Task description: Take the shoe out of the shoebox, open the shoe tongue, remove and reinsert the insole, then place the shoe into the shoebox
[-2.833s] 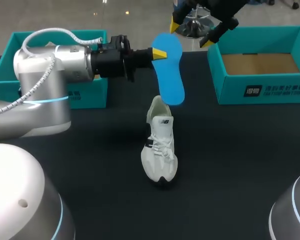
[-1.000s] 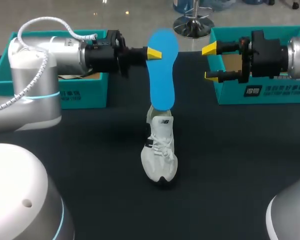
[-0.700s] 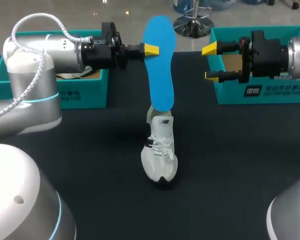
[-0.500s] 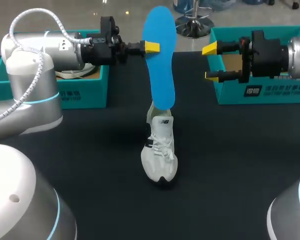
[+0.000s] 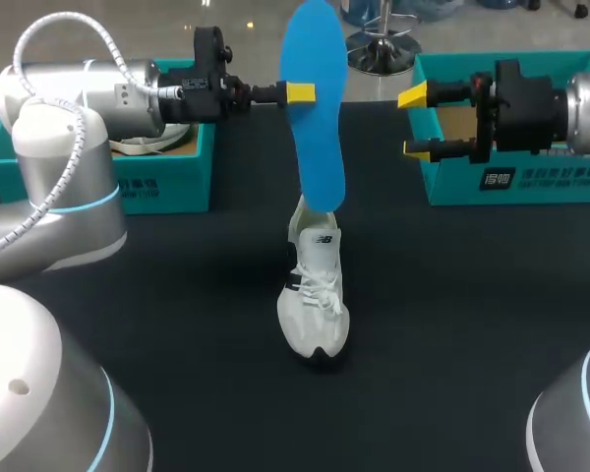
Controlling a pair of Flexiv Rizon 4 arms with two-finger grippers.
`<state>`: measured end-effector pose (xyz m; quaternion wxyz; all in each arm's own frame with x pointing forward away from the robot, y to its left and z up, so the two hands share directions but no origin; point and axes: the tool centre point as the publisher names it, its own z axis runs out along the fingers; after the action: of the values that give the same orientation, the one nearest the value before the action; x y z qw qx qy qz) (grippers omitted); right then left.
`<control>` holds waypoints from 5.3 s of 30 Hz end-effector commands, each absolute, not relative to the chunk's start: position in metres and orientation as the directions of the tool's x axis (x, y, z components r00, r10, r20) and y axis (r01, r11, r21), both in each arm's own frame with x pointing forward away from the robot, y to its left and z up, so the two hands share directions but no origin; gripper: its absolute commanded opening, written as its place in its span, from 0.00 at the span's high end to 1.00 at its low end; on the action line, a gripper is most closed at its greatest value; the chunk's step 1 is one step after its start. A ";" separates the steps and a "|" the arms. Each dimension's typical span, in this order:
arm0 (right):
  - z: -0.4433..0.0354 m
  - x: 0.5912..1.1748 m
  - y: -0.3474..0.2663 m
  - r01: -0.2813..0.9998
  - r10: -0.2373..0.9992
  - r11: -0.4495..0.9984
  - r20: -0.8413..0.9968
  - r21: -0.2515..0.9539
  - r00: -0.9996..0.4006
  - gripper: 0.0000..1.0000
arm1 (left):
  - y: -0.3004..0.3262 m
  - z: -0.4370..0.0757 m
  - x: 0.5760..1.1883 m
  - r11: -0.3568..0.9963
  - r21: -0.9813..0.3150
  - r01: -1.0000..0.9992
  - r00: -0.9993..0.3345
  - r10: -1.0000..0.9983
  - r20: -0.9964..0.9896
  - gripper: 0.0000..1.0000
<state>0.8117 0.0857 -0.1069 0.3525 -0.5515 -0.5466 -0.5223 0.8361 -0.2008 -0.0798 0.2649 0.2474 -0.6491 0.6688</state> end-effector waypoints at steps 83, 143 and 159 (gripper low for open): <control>-0.097 0.818 0.091 0.970 0.240 -0.123 0.955 0.210 -0.176 0.00 | -0.209 -0.105 0.857 -0.095 0.035 0.995 0.031 -0.038 -0.999 1.00; -0.105 0.827 0.139 0.994 0.218 -0.057 0.973 0.091 -0.076 1.00 | -0.254 -0.101 0.864 -0.033 0.055 0.998 0.051 -0.123 -0.991 0.00; -0.099 0.832 0.120 0.986 0.245 -0.087 0.962 0.146 -0.121 1.00 | -0.208 -0.112 0.880 -0.093 0.106 0.990 0.100 -0.069 -0.993 0.00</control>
<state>0.8363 0.1256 -0.1013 0.3779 -0.5441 -0.5617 -0.4957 0.8752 -0.2245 -0.1127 -0.5271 -0.5206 -0.4396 0.5078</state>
